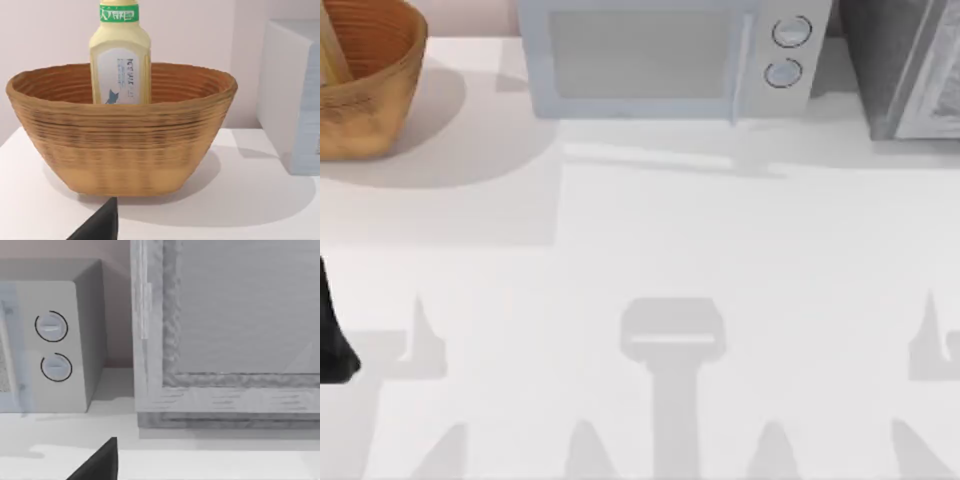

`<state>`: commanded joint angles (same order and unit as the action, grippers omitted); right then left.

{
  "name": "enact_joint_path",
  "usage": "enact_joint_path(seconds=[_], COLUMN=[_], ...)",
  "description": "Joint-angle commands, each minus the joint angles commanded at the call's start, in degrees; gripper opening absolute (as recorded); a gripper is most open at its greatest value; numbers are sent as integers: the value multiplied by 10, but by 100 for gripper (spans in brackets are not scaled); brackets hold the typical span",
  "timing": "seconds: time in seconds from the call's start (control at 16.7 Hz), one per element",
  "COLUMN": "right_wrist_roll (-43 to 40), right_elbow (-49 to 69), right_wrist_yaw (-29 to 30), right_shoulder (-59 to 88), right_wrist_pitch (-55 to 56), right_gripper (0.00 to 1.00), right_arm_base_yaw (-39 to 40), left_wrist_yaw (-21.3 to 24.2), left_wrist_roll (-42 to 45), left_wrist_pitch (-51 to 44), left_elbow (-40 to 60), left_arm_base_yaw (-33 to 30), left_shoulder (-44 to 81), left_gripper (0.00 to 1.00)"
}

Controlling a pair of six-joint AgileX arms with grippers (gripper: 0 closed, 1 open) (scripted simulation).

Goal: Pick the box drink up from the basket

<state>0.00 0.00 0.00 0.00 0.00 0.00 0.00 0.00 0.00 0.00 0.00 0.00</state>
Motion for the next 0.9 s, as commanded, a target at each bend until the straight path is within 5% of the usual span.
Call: enact_joint_path(seconds=[0.42, 0.9], right_wrist_roll=[0, 0], right_elbow=[0, 0], right_wrist_yaw=[0, 0], right_shoulder=[0, 0], right_wrist_pitch=[0, 0], right_gripper=[100, 100], right_arm_base_yaw=[0, 0], left_wrist_yaw=[13, 53], left_wrist_roll=[5, 6], left_wrist_pitch=[37, 233], left_elbow=[30, 198], left_arm_base_yaw=[6, 41], left_shoulder=[87, 449], left_gripper=[100, 100])
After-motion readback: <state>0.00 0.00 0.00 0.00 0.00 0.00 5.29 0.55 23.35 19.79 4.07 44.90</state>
